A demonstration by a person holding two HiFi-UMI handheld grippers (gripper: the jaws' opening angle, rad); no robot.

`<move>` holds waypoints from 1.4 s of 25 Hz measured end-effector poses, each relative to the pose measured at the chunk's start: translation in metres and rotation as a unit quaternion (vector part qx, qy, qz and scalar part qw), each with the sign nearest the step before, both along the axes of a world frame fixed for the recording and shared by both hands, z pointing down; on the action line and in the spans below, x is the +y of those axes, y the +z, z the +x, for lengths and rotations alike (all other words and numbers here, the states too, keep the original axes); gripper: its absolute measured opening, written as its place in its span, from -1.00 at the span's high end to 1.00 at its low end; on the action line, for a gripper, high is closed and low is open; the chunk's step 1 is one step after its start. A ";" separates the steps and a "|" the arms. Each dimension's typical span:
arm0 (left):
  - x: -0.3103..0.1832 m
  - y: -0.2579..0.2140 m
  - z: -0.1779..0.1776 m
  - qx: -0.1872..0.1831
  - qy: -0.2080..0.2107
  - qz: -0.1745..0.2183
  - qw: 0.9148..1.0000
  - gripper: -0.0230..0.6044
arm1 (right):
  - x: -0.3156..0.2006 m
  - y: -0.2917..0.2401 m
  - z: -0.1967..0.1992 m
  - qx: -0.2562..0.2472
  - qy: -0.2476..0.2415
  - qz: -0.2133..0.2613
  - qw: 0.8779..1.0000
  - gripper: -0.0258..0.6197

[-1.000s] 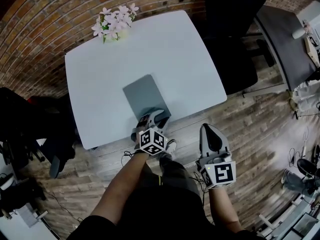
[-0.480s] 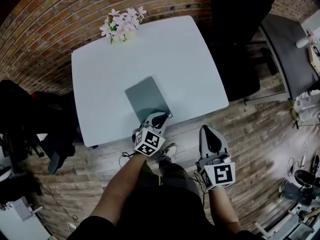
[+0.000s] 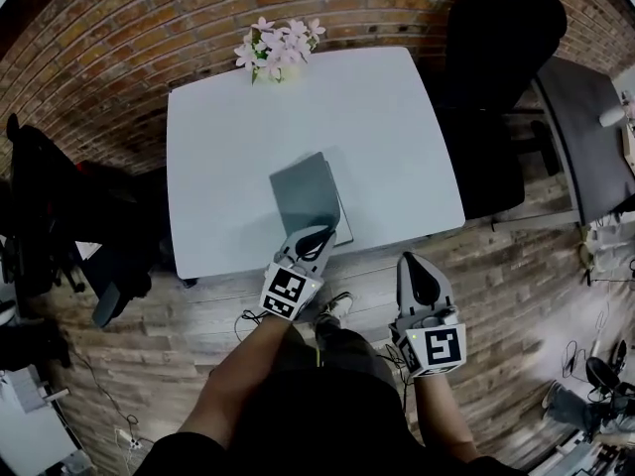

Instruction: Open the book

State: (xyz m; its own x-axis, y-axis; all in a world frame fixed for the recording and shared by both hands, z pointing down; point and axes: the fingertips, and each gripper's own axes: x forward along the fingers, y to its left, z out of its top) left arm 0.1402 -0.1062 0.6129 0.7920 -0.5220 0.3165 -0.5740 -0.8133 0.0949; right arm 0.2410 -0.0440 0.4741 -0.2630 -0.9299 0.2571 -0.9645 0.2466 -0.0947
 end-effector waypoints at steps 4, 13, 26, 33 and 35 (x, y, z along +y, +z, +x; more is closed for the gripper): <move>-0.006 -0.030 -0.030 0.067 -0.060 -0.010 0.996 0.82 | -0.003 0.003 -0.013 0.014 -0.023 -0.002 1.000 0.88; -0.005 -0.056 -0.108 0.144 -0.169 -0.020 0.975 0.82 | -0.018 0.000 -0.051 0.015 -0.067 0.007 0.998 0.88; 0.012 -0.035 -0.200 0.180 -0.284 -0.055 0.940 0.83 | -0.025 0.001 -0.092 0.018 -0.112 0.007 0.993 0.88; 0.014 -0.014 -0.244 0.182 -0.339 -0.074 0.920 0.83 | -0.026 0.000 -0.102 0.020 -0.121 0.007 0.992 0.88; 0.012 -0.009 -0.256 0.180 -0.351 -0.077 0.916 0.83 | -0.026 0.001 -0.102 0.021 -0.120 0.006 0.993 0.88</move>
State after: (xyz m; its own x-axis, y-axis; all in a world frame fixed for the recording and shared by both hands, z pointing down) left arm -0.1154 -0.0943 0.6034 0.3460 -0.9135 0.2140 -0.8595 -0.2172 0.4626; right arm 0.1389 -0.0703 0.4754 -0.4664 -0.8447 0.2626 -0.8809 0.4705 -0.0512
